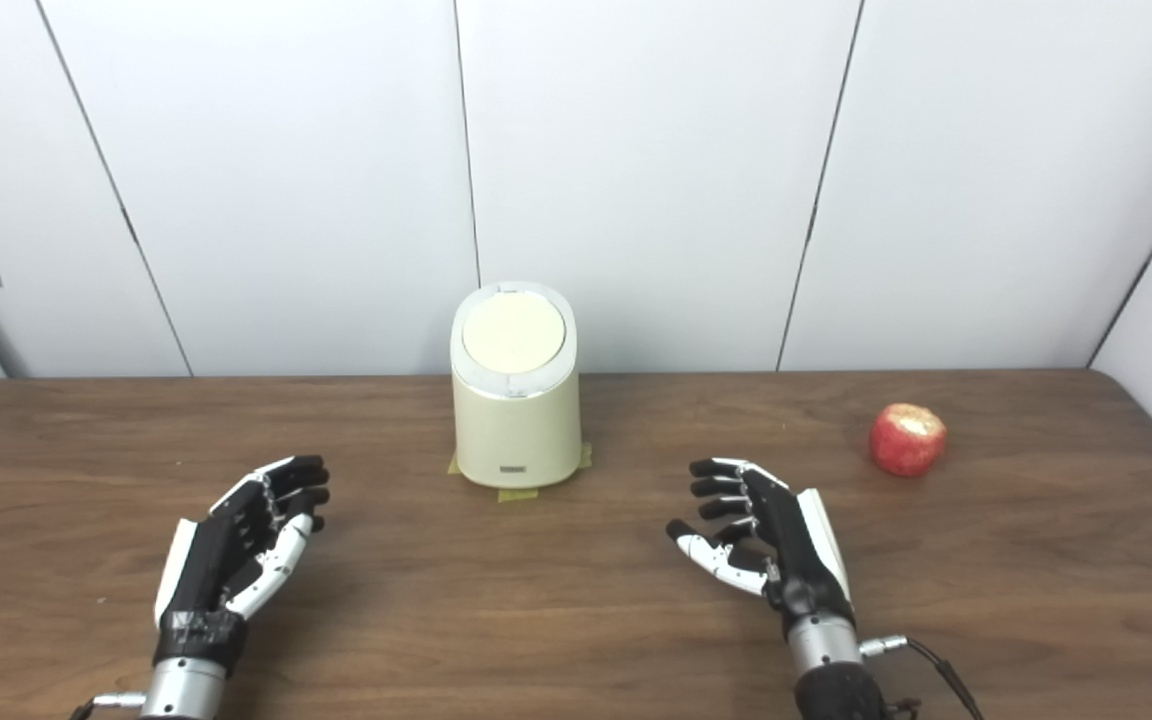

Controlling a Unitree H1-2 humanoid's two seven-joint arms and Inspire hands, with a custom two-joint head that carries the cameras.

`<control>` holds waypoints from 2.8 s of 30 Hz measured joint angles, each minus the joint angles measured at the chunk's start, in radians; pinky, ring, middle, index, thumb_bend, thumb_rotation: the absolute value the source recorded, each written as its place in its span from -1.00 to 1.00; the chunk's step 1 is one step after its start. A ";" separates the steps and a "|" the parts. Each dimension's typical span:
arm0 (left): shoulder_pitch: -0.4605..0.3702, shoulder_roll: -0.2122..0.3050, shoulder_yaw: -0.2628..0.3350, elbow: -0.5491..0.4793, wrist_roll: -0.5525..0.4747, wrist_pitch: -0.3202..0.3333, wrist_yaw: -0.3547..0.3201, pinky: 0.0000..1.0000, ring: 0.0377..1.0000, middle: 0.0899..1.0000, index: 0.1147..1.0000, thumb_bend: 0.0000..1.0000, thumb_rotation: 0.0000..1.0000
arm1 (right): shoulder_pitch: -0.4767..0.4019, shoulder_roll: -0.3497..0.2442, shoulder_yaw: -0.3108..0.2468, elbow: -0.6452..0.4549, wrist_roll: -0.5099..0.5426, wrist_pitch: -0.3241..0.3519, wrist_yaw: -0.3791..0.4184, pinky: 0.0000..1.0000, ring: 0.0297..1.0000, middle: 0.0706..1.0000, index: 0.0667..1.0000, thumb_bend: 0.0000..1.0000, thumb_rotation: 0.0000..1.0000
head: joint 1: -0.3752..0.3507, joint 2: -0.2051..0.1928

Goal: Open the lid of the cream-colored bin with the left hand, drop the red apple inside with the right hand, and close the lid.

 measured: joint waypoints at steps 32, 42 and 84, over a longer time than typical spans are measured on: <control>-0.028 -0.004 0.014 -0.019 0.079 0.030 0.030 0.29 0.44 0.44 0.40 -0.32 -0.16 | -0.030 0.025 -0.035 0.136 0.097 -0.264 -0.047 0.03 0.21 0.24 0.24 -0.50 -0.39 | 0.002 -0.031; -0.361 -0.016 -0.073 -0.074 0.380 0.364 0.038 0.98 1.00 1.00 1.00 0.79 -0.11 | -0.035 0.028 -0.032 0.140 0.094 -0.268 -0.048 -0.12 0.09 0.16 0.26 -0.49 -0.51 | 0.000 -0.040; -0.657 -0.058 -0.294 0.361 0.703 0.561 0.091 1.00 1.00 1.00 1.00 0.65 -0.44 | -0.016 0.033 -0.014 0.101 0.036 -0.194 -0.047 0.15 0.30 0.32 0.26 -0.53 -0.53 | -0.025 -0.021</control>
